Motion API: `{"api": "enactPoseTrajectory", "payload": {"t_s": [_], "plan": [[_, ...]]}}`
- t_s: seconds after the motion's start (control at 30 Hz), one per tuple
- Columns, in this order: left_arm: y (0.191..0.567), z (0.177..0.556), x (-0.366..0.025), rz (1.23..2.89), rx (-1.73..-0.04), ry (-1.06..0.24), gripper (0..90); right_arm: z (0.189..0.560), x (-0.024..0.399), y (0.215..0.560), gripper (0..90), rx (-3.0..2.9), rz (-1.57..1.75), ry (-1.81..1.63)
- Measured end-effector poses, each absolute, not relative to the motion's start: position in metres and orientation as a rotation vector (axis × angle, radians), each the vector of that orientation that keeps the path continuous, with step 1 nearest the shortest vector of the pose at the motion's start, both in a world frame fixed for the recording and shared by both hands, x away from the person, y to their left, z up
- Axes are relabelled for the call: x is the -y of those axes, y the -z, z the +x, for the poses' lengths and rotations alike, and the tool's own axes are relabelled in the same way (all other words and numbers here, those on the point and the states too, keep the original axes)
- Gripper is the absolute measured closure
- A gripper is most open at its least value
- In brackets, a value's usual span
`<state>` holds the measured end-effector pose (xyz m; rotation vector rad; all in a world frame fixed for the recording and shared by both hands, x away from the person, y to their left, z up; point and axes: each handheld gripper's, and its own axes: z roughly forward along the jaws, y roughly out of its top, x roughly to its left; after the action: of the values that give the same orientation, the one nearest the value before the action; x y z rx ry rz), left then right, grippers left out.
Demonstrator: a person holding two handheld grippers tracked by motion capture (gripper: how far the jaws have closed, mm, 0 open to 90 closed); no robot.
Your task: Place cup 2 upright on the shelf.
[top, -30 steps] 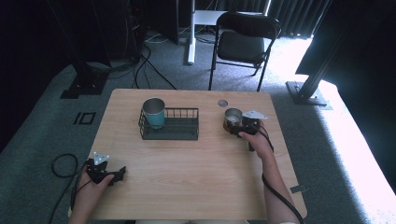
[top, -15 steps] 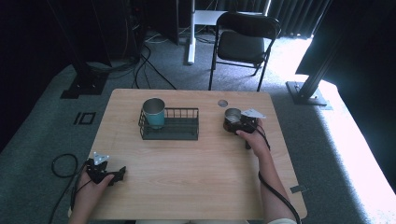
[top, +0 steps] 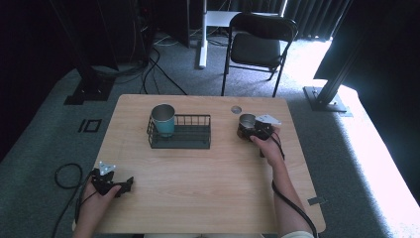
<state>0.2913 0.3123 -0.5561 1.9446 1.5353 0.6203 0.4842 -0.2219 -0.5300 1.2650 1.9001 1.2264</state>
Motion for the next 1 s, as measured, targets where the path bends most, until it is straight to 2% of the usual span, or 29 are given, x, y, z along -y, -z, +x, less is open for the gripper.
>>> {"api": "enactPoseTrajectory", "payload": {"t_s": [1.0], "plan": [[0.556, 0.291, -0.312, 1.945, -1.535, -0.62, 1.7, 0.477, 0.222, 0.488, 18.2, -1.906, 1.253, -1.225]]}}
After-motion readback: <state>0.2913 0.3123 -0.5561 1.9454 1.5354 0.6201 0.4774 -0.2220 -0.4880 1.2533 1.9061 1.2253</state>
